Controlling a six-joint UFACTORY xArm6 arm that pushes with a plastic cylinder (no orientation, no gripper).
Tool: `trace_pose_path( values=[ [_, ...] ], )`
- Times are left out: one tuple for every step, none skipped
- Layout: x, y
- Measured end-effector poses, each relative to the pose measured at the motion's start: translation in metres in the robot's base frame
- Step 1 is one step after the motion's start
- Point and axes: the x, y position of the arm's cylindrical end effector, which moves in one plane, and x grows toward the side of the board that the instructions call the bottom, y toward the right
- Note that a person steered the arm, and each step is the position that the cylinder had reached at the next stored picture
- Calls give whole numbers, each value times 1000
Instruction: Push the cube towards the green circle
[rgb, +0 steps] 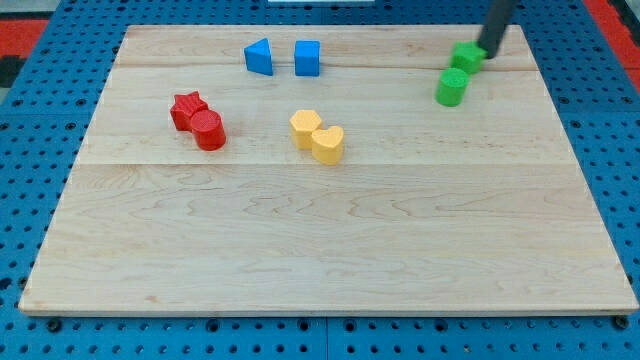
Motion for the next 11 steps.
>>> trace_pose_path(
  values=[
    [-6,-13],
    [-44,21],
    [-60,-15],
    [-43,-109],
    [-41,-180],
    [-34,-240],
    [35,-228],
    [48,-196],
    [40,-171],
    [30,-147],
    [75,-106]
  ],
)
